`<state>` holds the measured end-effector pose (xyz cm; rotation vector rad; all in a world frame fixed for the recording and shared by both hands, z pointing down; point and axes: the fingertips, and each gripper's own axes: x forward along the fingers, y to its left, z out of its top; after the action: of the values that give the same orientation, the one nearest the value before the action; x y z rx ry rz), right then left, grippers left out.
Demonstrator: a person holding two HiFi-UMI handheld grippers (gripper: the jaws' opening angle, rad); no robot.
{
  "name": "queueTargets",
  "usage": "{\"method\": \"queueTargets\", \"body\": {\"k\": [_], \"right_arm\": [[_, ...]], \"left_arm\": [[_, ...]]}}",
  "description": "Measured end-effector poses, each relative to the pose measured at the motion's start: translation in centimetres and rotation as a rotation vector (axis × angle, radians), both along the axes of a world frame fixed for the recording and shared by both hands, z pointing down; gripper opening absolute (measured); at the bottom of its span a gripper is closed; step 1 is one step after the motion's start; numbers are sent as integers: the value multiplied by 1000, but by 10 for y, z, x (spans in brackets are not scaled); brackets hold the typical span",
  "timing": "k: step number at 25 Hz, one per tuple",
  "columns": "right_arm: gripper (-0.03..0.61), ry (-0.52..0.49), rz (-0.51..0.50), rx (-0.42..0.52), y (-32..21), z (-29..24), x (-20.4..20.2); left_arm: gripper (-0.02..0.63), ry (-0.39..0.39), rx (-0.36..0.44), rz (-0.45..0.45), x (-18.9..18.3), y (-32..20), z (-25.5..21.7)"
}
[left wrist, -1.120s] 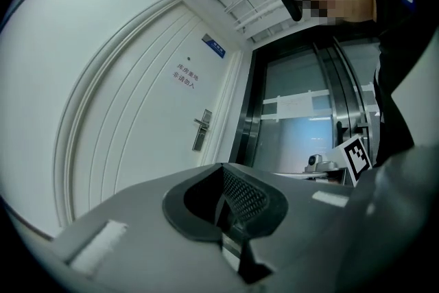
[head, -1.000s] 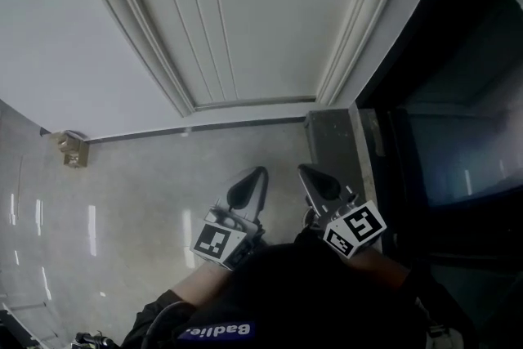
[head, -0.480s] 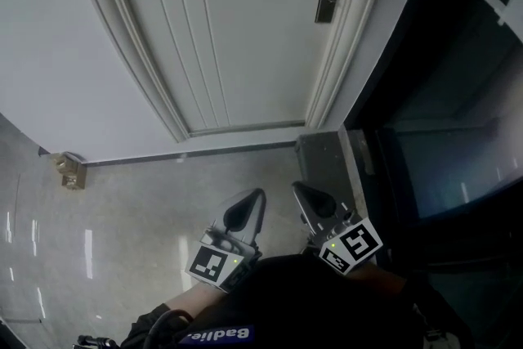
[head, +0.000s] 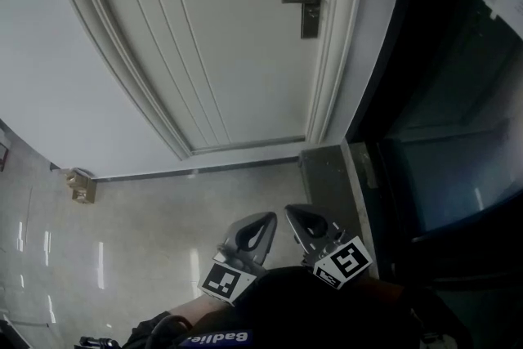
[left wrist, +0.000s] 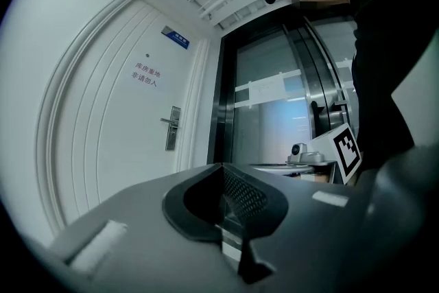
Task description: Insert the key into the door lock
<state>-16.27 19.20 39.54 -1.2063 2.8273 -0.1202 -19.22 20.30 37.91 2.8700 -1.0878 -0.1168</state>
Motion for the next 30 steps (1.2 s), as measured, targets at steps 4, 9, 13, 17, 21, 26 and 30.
{"method": "queueTargets", "body": {"k": [4,9,13,17,21,26,30], "right_arm": [[3,-9,-18,5,0,5,10],[3,-15,-24,-10,-1,5,14],[3,-9,-32,4,-2,6,14],[3,-10,-36,-7,-2,6,11],[3,-3,-53,-10,-1,9,5],[3,-5,-56,5,1,5,0],[3,-7,-58,11,1,4,-2]], "left_arm": [[16,-3,-4,-11,8,-3,2],[15,-7,6,-7,14,-2,1],[15,-7,11,-2,16,-3,1],[15,-9,12,3,15,-2,2],[15,-5,11,-3,12,-2,3],[16,-1,19,-7,6,-1,1],[16,3,19,-6,4,-1,1]]}}
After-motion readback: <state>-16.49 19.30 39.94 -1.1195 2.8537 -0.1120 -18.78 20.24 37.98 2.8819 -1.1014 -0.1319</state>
